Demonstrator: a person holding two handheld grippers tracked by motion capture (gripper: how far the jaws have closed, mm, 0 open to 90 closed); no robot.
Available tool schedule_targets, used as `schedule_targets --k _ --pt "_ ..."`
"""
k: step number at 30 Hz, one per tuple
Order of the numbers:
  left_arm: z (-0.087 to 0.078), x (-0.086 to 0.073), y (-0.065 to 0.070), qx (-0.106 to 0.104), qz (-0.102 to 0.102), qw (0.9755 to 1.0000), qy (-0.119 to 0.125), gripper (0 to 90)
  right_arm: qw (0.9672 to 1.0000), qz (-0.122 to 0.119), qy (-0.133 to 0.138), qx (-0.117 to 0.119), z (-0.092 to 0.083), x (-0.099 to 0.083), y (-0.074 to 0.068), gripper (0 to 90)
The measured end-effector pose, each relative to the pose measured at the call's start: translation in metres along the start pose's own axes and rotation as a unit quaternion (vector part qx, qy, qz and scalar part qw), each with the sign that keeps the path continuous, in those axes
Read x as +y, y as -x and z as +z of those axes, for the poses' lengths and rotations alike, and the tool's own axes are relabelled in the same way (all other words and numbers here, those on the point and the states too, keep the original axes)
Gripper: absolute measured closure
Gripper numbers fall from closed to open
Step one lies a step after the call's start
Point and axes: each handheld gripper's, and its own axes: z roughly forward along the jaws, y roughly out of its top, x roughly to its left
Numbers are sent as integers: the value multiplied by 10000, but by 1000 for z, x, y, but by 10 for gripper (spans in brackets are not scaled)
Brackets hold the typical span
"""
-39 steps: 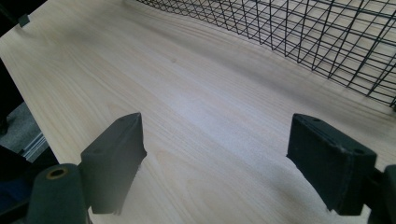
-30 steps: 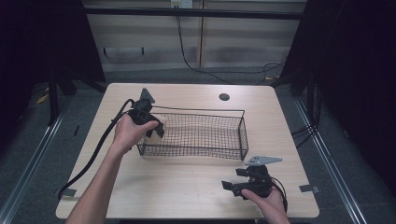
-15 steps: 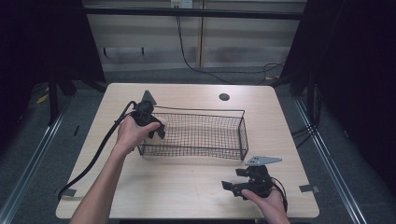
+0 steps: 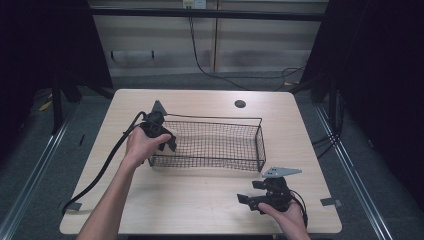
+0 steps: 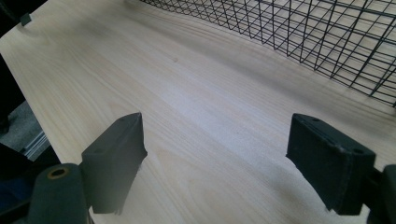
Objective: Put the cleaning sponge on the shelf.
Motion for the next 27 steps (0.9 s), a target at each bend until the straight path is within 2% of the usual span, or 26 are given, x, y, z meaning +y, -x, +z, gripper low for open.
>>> schedule_targets --k 7,12,20,27 --pt "6 0 0 -16 -44 10000 -76 311 10000 1 -1 4 0 0 0 189" --pt "10 0 -4 -143 -112 9998 -101 311 10000 -9 2 -2 0 0 0 189" --pt "11 0 -4 -119 -156 9998 -83 310 10000 -6 3 -4 1 0 0 189" --pt "11 1 -3 -57 -110 9999 -116 307 10000 -11 -2 2 1 0 0 189"
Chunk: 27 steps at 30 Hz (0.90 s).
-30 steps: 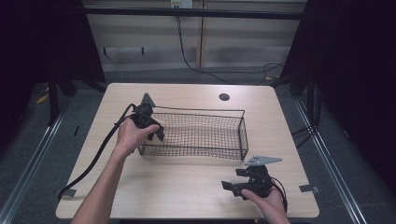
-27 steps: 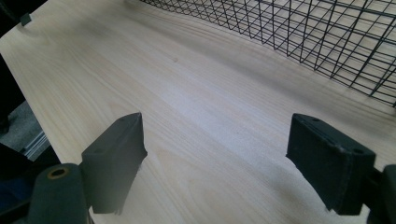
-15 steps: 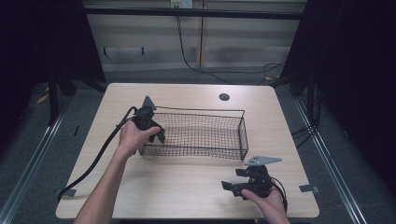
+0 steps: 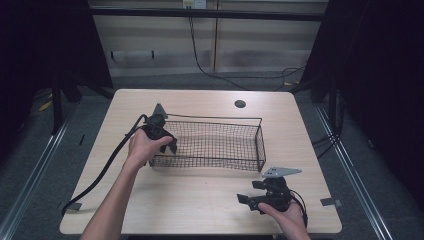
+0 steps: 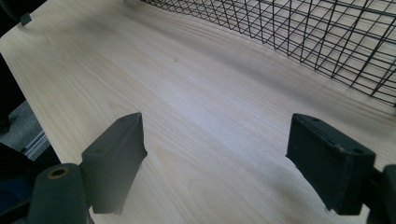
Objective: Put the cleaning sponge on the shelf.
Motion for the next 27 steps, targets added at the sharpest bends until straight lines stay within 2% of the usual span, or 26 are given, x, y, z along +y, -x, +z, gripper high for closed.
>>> schedule_targets --k 5,8,11,14,16,18,24,27 --pt "1 1 3 169 39 9998 -11 307 10000 4 2 -3 0 0 0 189" --pt "2 2 5 161 -4 9999 -5 308 10000 -10 1 3 0 0 0 189" --pt "3 3 5 228 34 9997 -68 307 10000 9 3 -5 0 0 0 189" --pt "5 2 7 284 12 9996 -15 307 10000 6 -7 6 0 0 0 189" --pt "6 3 7 269 51 9996 -85 307 10000 -1 -1 3 0 0 0 189" --pt "8 2 8 329 3 9994 -66 308 10000 6 0 0 0 0 0 189" --pt "10 2 10 350 -43 9993 -114 308 10000 6 1 0 0 0 0 189" --pt "10 3 9 290 -17 9994 -210 308 10000 19 -5 3 0 0 0 189"
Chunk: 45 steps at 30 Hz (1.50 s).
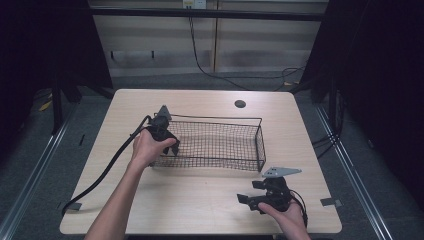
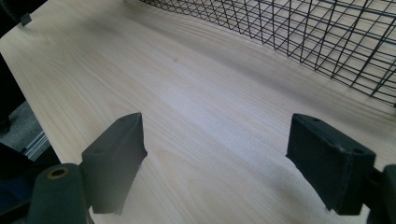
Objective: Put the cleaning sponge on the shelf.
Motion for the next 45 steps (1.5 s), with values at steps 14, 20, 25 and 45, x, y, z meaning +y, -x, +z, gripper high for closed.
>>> schedule_targets --k 14,20,25,45 --pt "1 0 1 -50 -25 9999 -91 303 10000 -20 -3 6 0 0 0 189" --pt "1 0 2 -4 -3 10000 -56 300 10000 -34 2 17 0 0 0 188" --pt "1 0 1 -34 11 9999 -100 298 10000 -43 7 16 0 0 0 189" --pt "-2 0 0 -171 127 9996 -189 228 10000 -36 -2 24 0 0 0 189"
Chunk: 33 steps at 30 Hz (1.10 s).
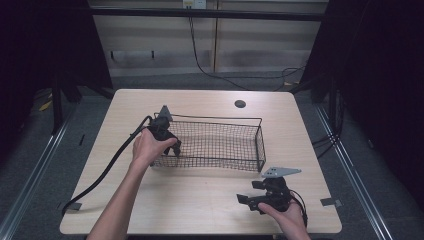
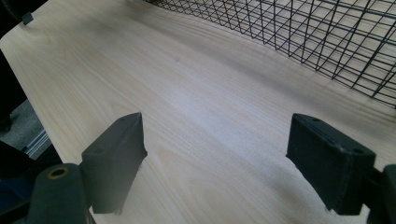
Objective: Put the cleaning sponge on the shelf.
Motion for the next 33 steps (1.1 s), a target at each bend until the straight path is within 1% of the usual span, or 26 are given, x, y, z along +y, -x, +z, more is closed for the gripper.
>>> schedule_targets --k 2,3,5,7,9,11,14,15,16,17,18,19,20,21,22,23,24,25,26,27,28,29,30,31,32,33 --pt "0 0 0 -13 -33 10000 33 229 10000 -3 1 1 0 0 0 189" --pt "-1 -1 0 -41 16 10000 31 223 10000 10 -8 -2 0 0 0 189" --pt "-2 -1 0 -32 34 10000 43 208 10000 15 -8 -2 0 0 0 189" --pt "-5 -3 0 -53 59 9999 127 177 10000 17 -7 -6 0 0 0 189" --pt "-8 -3 -1 -19 55 9998 175 190 10000 10 -8 -4 0 0 0 189" --pt "-10 -3 -2 -105 88 9997 202 183 10000 0 -7 -5 0 0 0 189" --pt "-14 -6 -1 -135 179 9990 386 180 10000 0 -9 -3 0 0 0 190" --pt "-15 -6 -1 -166 245 9988 378 179 10000 -5 -4 -8 0 0 0 189" --pt "-15 -6 -1 -154 253 9991 311 181 10000 3 -5 -9 0 0 0 189" --pt "-15 -6 -1 -154 253 9991 311 199 10000 3 -5 -9 0 0 0 189" --pt "-15 -6 -2 -82 288 9992 263 199 10000 3 -7 -8 0 0 0 189" --pt "-16 -7 -2 -42 326 9990 306 215 10000 1 -6 -8 0 0 0 190" --pt "-19 -9 -2 -69 400 9984 405 208 10000 -11 -15 -6 0 0 -1 189" --pt "-22 -10 -2 -91 469 9978 455 205 10000 -19 -11 -8 0 0 0 189" --pt "-25 -11 -2 -132 539 9970 541 203 10000 14 -9 -10 0 0 0 189" --pt "-25 -11 -2 -132 539 9970 541 201 10000 14 -9 -10 0 0 0 189" --pt "-30 -14 -2 -296 657 9953 652 194 10000 -4 7 -11 0 0 0 189" --pt "-33 -15 -3 -328 715 9945 692 183 10000 -1 3 -8 0 0 0 189" --pt "-35 -16 -3 -367 727 9941 715 179 10000 15 -10 -12 0 0 0 190" --pt "-35 -16 -3 -367 727 9941 715 179 10000 15 -10 -12 0 0 0 190" --pt "-38 -17 -4 -355 759 9935 769 179 10000 8 0 -10 0 0 0 189" --pt "-41 -19 -6 -308 835 9925 835 179 10000 11 0 -13 0 0 0 189" --pt "-43 -21 -6 -324 859 9918 891 179 10000 10 1 -15 0 0 0 190" --pt "-43 -21 -6 -324 859 9918 891 180 10000 10 1 -15 0 0 0 190" --pt "-48 -24 -7 -380 963 9894 1023 179 10000 5 3 -16 0 0 0 190" --pt "-50 -25 -6 -420 961 9882 1120 180 10000 7 2 -19 0 0 0 190"
